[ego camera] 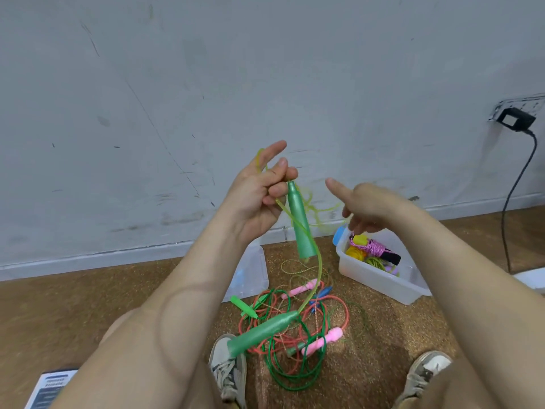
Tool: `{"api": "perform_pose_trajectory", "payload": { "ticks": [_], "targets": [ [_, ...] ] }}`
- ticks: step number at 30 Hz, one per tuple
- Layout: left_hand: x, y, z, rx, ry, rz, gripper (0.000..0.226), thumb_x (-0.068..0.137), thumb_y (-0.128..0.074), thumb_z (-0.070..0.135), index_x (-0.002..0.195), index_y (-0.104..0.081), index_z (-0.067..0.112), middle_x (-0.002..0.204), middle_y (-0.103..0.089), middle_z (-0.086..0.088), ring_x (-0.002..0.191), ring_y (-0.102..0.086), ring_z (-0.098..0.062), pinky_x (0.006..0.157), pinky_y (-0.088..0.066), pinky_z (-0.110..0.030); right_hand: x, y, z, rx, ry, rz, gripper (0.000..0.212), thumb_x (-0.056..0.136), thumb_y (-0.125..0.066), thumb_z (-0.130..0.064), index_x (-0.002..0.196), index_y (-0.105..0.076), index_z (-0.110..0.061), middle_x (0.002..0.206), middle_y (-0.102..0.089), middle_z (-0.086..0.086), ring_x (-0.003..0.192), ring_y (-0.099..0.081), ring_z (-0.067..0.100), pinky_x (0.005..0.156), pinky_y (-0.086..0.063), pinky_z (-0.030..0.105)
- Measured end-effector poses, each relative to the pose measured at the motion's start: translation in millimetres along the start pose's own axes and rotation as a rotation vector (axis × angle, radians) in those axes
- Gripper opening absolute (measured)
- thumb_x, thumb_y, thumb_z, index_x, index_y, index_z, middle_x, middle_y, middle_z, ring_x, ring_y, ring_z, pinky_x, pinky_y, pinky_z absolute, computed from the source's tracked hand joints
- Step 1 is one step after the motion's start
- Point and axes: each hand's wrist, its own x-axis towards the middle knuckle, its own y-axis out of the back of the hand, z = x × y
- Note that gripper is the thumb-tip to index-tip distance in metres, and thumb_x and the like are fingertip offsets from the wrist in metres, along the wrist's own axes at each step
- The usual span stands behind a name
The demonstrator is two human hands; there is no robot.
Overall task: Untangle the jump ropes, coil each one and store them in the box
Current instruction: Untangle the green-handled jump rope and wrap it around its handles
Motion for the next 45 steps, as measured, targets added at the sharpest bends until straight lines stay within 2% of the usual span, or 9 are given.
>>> {"api": "perform_pose_trajectory", "payload": {
  "ticks": [3, 6, 11, 16, 20, 27, 34, 39, 45],
  "targets": [
    [-1, -2, -2, 0.015, -0.001, 0.006, 0.029, 0.099, -0.043, 0.006, 0.125, -0.049, 0.017, 0.069, -0.056, -0.005, 0.037, -0.036, -0.001, 0.032, -0.024, -0.009, -11, -2, -9, 0.213, 0.155, 0.016, 0.074, 0.095, -0.031, -0.064, 0.095, -0.068, 0.0, 0.085, -0.073, 0.015, 0.078, -0.069, 0.03, 0.072, -0.052, 0.033],
    [0, -4, -4, 0.055, -0.038, 0.046, 0.03, 0.098, -0.045, 0.004, 0.126, -0.049, 0.013, 0.069, -0.056, -0.006, 0.036, -0.037, -0.002, 0.034, -0.025, -0.01, -29, -15, -29, 0.577, 0.342, -0.373, 0.062, 0.087, -0.04, -0.066, 0.104, -0.072, -0.016, 0.101, -0.073, 0.016, 0.097, -0.069, 0.03, 0.09, -0.051, 0.039],
    [-2, -2, 2, 0.199, -0.104, 0.153, 0.028, 0.099, -0.047, 0.008, 0.127, -0.044, 0.012, 0.08, -0.071, -0.012, 0.037, -0.041, -0.006, 0.037, -0.034, -0.013, -23, -35, -32, 0.833, 0.398, -0.404, 0.024, 0.092, -0.056, -0.033, 0.097, -0.07, -0.014, 0.066, -0.058, 0.004, 0.071, -0.065, 0.02, 0.076, -0.051, 0.035],
    [0, 9, 15, 0.324, -0.204, 0.31, 0.022, 0.102, -0.041, 0.013, 0.124, -0.045, 0.013, 0.084, -0.07, -0.015, 0.039, -0.048, -0.009, 0.038, -0.035, -0.015, -18, -32, -27, 0.809, 0.348, -0.424, 0.022, 0.098, -0.05, -0.03, 0.083, -0.054, -0.015, 0.074, -0.062, 0.007, 0.08, -0.069, 0.027, 0.074, -0.054, 0.036],
    [6, 21, 25, 0.244, -0.277, 0.481, 0.017, 0.103, -0.033, 0.009, 0.112, -0.047, 0.01, 0.071, -0.066, -0.016, 0.038, -0.05, -0.009, 0.039, -0.038, -0.015, -23, -38, -26, 0.755, 0.322, -0.566, 0.027, 0.1, -0.043, -0.034, 0.084, -0.047, -0.013, 0.063, -0.054, 0.01, 0.051, -0.056, 0.023, 0.052, -0.049, 0.029],
    [12, 52, 49, -0.005, -0.493, 0.783, 0.035, 0.09, -0.019, -0.011, 0.09, -0.049, 0.008, 0.075, -0.042, -0.01, 0.043, -0.055, -0.017, 0.045, -0.046, -0.019, -27, -26, -18, 0.84, 0.297, -0.6, 0.027, 0.099, -0.042, -0.037, 0.085, -0.043, -0.013, 0.058, -0.039, 0.005, 0.043, -0.039, 0.015, 0.05, -0.044, 0.03],
    [7, 76, 63, -0.151, -0.563, 0.915, 0.033, 0.089, -0.02, -0.009, 0.101, -0.048, 0.003, 0.089, -0.042, -0.01, 0.061, -0.056, -0.023, 0.057, -0.054, -0.022, -28, -23, -11, 0.814, 0.267, -0.712, 0.02, 0.093, -0.049, -0.036, 0.09, -0.045, -0.017, 0.06, -0.042, 0.005, 0.046, -0.045, 0.016, 0.046, -0.045, 0.027],
    [6, 82, 61, -0.124, -0.396, 0.841, 0.032, 0.093, -0.022, -0.011, 0.094, -0.051, 0.002, 0.082, -0.044, -0.011, 0.058, -0.055, -0.02, 0.054, -0.054, -0.021, -27, -23, -12, 0.833, 0.29, -0.62, 0.018, 0.096, -0.052, -0.027, 0.082, -0.044, -0.018, 0.063, -0.041, 0.001, 0.043, -0.04, 0.009, 0.038, -0.04, 0.02],
    [1, 23, 23, 0.02, -0.132, 0.427, 0.028, 0.093, -0.031, -0.012, 0.091, -0.054, 0.003, 0.049, -0.054, -0.007, 0.041, -0.056, -0.011, 0.045, -0.048, -0.015, -12, -55, -30, 0.979, 0.332, -0.198, 0.011, 0.096, -0.056, -0.018, 0.087, -0.059, -0.023, 0.096, -0.06, 0.001, 0.096, -0.058, 0.015, 0.084, -0.051, 0.036]
  ]
}}
